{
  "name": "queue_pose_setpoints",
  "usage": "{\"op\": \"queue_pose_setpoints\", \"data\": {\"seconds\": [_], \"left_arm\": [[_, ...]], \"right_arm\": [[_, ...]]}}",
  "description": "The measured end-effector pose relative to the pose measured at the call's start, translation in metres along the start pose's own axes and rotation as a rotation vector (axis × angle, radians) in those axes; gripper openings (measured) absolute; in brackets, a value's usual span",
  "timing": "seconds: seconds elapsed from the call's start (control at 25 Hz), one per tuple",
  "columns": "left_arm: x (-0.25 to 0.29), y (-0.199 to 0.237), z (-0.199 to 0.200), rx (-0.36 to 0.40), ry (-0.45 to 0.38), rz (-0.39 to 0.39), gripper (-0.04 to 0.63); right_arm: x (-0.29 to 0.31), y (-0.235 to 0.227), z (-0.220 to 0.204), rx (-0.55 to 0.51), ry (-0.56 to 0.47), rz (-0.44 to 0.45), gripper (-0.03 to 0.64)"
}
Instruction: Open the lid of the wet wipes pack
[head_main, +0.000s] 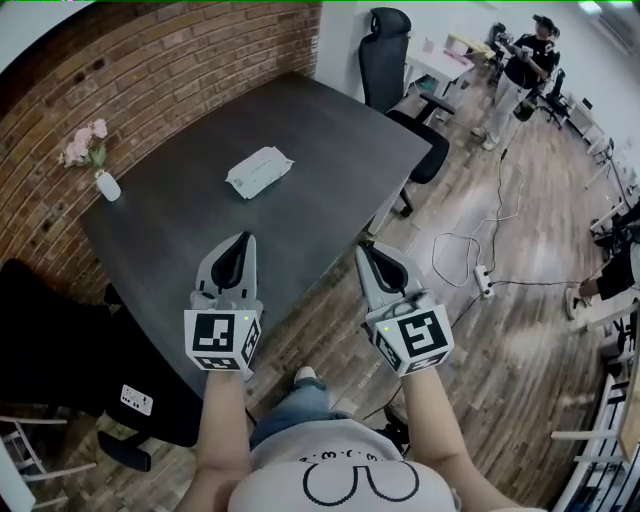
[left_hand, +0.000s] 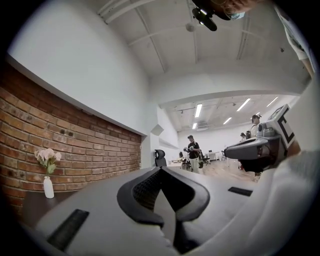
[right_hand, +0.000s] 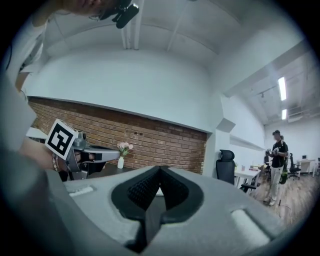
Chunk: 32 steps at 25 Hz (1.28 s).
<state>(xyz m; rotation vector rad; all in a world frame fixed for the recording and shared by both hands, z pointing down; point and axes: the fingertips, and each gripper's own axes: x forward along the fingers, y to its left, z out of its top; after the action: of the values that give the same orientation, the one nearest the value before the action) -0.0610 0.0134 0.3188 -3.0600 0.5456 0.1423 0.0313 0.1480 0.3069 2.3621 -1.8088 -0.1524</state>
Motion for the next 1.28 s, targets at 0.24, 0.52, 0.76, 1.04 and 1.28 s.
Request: {"op": "queue_pose_setpoints", "data": {"seconds": [0.24,0.52,0.76,1.04,1.28], "left_arm": [[0.036,0.032,-0.011,0.002,0.021,0.055,-0.002],[0.058,0.068,-0.018,-0.003,0.032,0.136,-0.002],[0.092,0.095,-0.028,0.003,0.035,0.223,-0.002],[0.159,0.132,-0.042,-0.004,0.061,0.368,-0.002],[0.215,0.151,-0.064,-0.046,0.094,0.469,-0.002]], "right_arm": [[0.06,-0.031,-0.011,0.024,0.005,0.048,0.0],[0.12,-0.048,-0.015,0.021,-0.009,0.11,0.0],[0.185,-0.069,-0.025,0.021,-0.03,0.199,0.002],[0.284,-0.107,-0.034,0.02,-0.04,0.352,0.002],[0.36,-0.136,-0.056,0.016,-0.011,0.508,0.002]]}}
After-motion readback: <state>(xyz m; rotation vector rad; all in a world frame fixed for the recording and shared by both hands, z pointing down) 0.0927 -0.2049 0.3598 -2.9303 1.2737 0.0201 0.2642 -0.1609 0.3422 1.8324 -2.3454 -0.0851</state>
